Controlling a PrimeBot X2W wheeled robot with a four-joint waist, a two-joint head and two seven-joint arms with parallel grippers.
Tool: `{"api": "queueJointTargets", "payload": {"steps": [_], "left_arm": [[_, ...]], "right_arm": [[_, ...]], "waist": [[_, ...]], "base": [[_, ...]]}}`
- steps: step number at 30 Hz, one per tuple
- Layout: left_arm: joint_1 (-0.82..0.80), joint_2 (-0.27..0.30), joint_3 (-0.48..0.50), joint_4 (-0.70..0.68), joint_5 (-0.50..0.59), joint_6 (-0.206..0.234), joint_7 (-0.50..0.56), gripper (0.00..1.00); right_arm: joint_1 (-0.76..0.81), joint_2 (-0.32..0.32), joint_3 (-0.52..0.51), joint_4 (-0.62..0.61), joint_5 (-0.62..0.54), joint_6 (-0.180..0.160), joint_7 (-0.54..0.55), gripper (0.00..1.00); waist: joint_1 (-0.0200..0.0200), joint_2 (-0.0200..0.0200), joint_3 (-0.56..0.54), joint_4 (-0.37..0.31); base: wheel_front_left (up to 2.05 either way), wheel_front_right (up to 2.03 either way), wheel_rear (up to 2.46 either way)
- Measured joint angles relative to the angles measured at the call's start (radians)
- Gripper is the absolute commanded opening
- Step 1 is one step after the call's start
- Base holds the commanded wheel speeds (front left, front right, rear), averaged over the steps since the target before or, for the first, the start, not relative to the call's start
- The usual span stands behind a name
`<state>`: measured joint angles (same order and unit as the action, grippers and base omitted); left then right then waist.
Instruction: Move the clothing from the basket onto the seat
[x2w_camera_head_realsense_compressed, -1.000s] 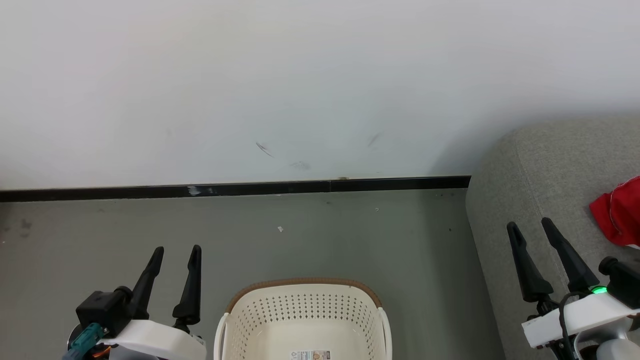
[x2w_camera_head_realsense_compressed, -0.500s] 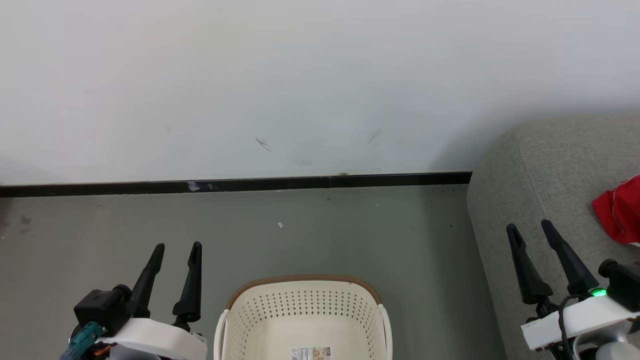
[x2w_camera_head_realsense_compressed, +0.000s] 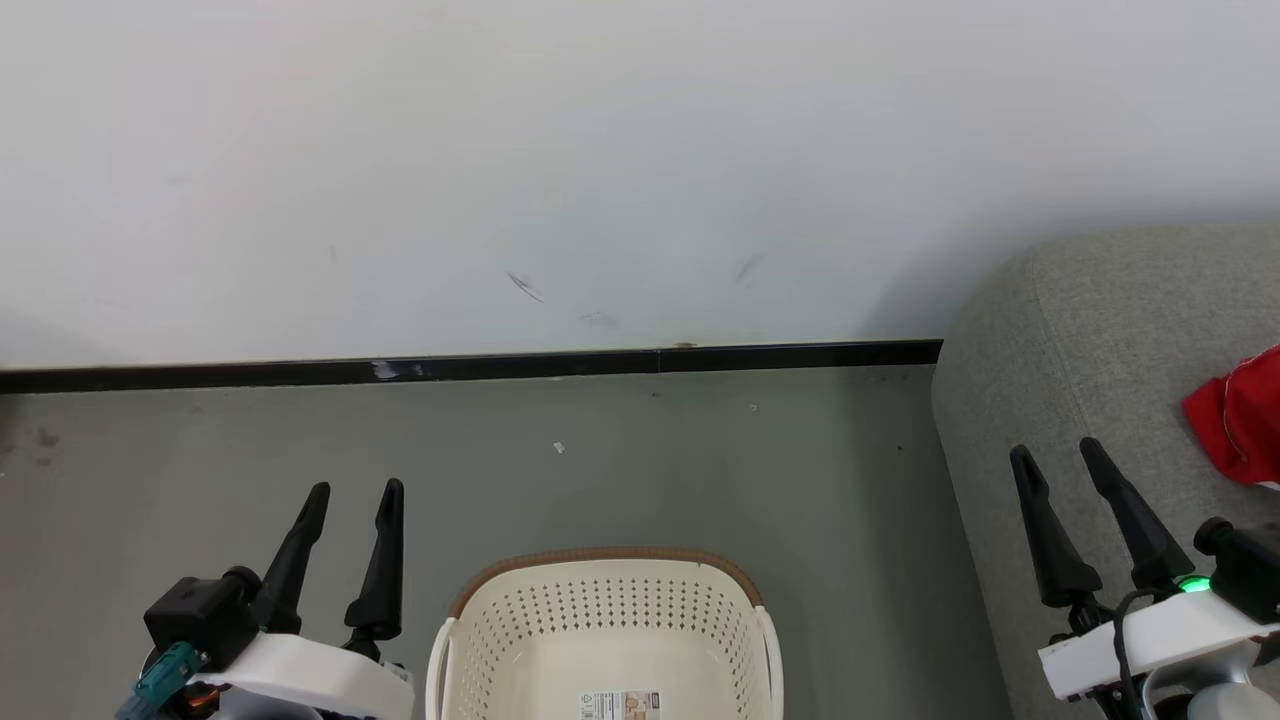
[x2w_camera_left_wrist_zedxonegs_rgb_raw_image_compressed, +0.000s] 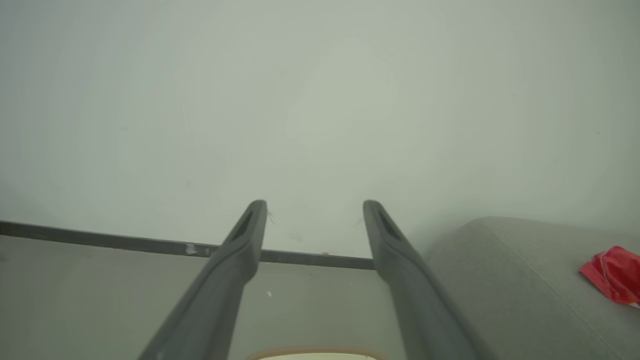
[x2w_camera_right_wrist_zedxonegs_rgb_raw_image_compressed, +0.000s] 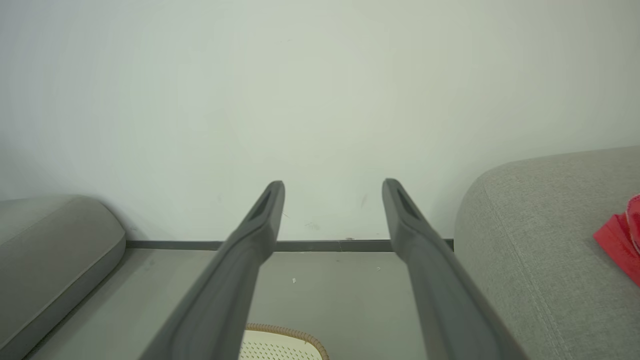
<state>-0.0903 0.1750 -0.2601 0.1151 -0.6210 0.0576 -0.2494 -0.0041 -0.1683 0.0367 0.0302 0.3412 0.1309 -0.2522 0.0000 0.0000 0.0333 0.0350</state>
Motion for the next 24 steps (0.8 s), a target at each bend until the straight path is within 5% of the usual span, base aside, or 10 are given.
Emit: {"api": "queueJointTargets", "payload": {"steps": [22, 23, 24], "left_arm": [[0.000, -0.017, 0.028, 0.003, 0.034, -0.018, 0.000, 1.00], [0.000, -0.017, 0.029, 0.003, 0.034, -0.021, 0.000, 0.00], [0.003, -0.024, 0.023, 0.021, 0.033, -0.022, 0.002, 0.00]], "right_arm": [[0.000, 0.001, -0.008, -0.015, -0.009, 0.000, 0.000, 1.00], [0.000, 0.001, -0.008, -0.016, -0.009, 0.000, 0.000, 0.00], [0.003, 0.009, -0.005, 0.001, -0.009, 0.000, 0.000, 0.00]], "waist": [[0.0000, 0.0000, 0.001, -0.003], [0.0000, 0.0000, 0.001, -0.003], [0.0000, 0.0000, 0.001, -0.003]], "base": [[0.00, 0.00, 0.00], [0.00, 0.00, 0.00], [0.00, 0.00, 0.00]]}}
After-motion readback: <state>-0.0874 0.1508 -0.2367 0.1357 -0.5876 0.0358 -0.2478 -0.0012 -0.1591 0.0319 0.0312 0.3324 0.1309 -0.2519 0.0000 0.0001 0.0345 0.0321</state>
